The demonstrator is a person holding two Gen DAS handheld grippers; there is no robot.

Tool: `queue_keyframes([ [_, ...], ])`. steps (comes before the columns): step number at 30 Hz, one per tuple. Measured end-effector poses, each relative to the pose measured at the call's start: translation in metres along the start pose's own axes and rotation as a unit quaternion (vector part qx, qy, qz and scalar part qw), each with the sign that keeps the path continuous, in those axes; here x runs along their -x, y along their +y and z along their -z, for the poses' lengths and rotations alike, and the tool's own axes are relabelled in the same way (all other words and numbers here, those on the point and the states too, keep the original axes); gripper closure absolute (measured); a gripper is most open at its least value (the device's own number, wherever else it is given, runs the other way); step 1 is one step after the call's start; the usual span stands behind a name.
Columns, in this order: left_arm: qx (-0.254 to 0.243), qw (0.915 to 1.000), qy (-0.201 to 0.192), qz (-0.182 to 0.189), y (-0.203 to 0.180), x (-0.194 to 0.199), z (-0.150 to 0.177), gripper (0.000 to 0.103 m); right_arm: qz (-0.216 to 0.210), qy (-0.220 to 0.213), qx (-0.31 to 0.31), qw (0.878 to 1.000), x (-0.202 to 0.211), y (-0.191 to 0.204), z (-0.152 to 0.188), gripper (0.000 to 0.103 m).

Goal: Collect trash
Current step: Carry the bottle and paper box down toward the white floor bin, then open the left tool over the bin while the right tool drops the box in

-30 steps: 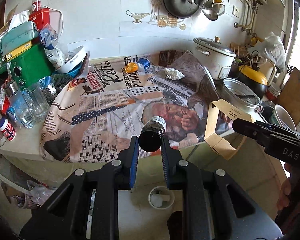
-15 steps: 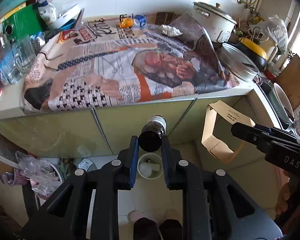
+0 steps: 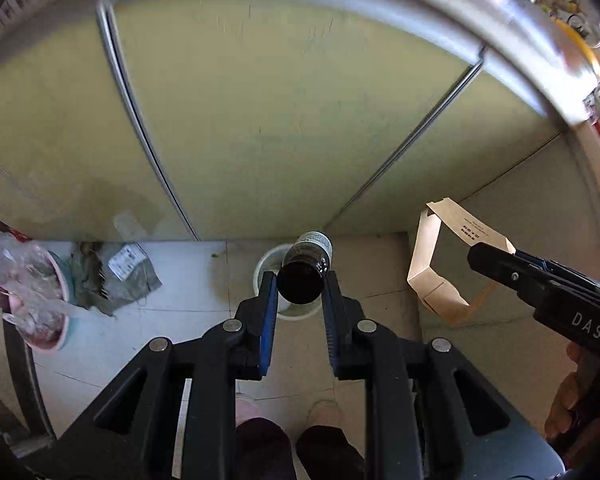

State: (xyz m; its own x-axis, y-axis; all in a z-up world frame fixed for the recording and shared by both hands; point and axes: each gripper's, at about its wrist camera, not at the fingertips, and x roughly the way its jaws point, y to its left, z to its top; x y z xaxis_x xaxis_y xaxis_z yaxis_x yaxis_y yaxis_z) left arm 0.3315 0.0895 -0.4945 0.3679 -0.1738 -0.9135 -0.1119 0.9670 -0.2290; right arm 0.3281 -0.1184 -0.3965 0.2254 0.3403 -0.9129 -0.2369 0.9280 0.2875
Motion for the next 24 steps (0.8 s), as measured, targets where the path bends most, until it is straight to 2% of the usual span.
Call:
queue_keyframes([
  [6, 0.005, 0.9993, 0.037, -0.001, 0.019, -0.114, 0.020, 0.082, -0.008, 0.015, -0.007, 1.000, -0.098, -0.032, 0.014, 0.064],
  [9, 0.017, 0.9981, 0.056, 0.021, 0.030, -0.163, 0.027, 0.082, -0.009, 0.021, -0.011, 1.000, -0.142, -0.044, 0.021, 0.064],
  [12, 0.012, 0.9977, 0.063, 0.021, 0.035, -0.204, 0.032, 0.082, -0.006, 0.027, -0.010, 1.000, -0.177, -0.050, 0.025, 0.063],
  [17, 0.004, 0.9972, 0.069, 0.029, 0.042, -0.248, 0.038, 0.082, -0.013, 0.034, -0.014, 0.999, -0.215, -0.054, 0.025, 0.060],
  [21, -0.006, 0.9971, 0.065, 0.039, 0.040, -0.257, 0.039, 0.081, -0.005, 0.037, -0.012, 0.999, -0.228, -0.054, 0.024, 0.057],
  [23, -0.009, 0.9973, 0.063, 0.036, 0.040, -0.258, 0.039, 0.070, 0.002, 0.044, -0.006, 0.999, -0.231, -0.050, 0.022, 0.057],
  [24, -0.009, 0.9974, 0.063, 0.033, 0.041, -0.257, 0.039, 0.069, 0.003, 0.046, -0.004, 0.999, -0.231, -0.049, 0.022, 0.056],
])
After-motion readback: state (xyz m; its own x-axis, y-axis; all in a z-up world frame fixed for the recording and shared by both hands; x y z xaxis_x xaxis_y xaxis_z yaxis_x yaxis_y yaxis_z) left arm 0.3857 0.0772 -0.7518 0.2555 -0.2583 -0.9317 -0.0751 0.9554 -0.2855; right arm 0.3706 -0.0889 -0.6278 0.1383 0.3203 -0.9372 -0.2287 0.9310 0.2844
